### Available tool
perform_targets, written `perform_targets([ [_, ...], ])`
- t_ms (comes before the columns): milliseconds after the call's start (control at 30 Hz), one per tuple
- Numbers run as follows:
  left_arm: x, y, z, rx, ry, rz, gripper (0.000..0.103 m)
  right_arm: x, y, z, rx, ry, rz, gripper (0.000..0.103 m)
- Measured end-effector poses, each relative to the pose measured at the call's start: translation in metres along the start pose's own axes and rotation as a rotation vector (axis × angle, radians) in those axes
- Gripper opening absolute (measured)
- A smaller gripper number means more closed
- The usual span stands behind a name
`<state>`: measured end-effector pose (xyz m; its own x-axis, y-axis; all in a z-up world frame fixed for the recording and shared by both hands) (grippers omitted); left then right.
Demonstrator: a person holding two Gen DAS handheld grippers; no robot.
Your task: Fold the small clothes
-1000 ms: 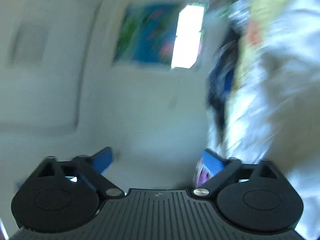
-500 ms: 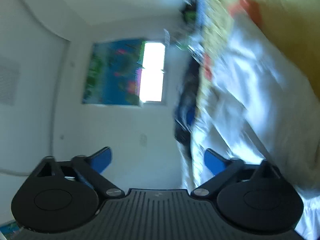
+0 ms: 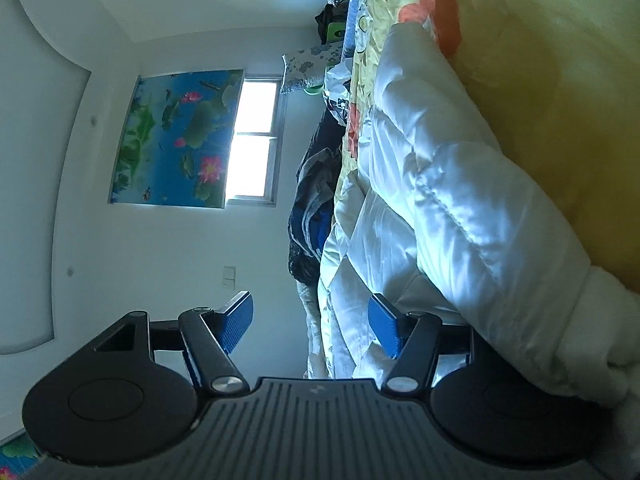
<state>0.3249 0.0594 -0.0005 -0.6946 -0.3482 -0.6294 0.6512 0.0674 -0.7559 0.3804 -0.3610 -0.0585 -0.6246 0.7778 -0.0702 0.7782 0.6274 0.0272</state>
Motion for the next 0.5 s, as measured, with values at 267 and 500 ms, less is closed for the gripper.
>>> perform_targets([
  [267,0.0,-0.066,0.083,0.109,0.224,0.375,0.074,0.007,-0.005,-0.018,-0.045,-0.06,0.01,0.099],
  [500,0.045,-0.005,0.136,0.083,0.45,0.307,0.074,0.033,0.016,-0.03,0.023,-0.264,-0.062,0.1],
])
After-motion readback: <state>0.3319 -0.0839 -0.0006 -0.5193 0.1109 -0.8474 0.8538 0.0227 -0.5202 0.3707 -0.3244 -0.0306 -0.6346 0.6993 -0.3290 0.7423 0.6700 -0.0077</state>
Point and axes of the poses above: each gripper's, at about its wrist camera, not at the fingertips, and y roughly the way its jaws point, z to its right, x to its underside, the point moved 8 cm from there along y, roughly the way its jaws point, and after that the axes turned 6 degrees about z, right-handed, at the moved point
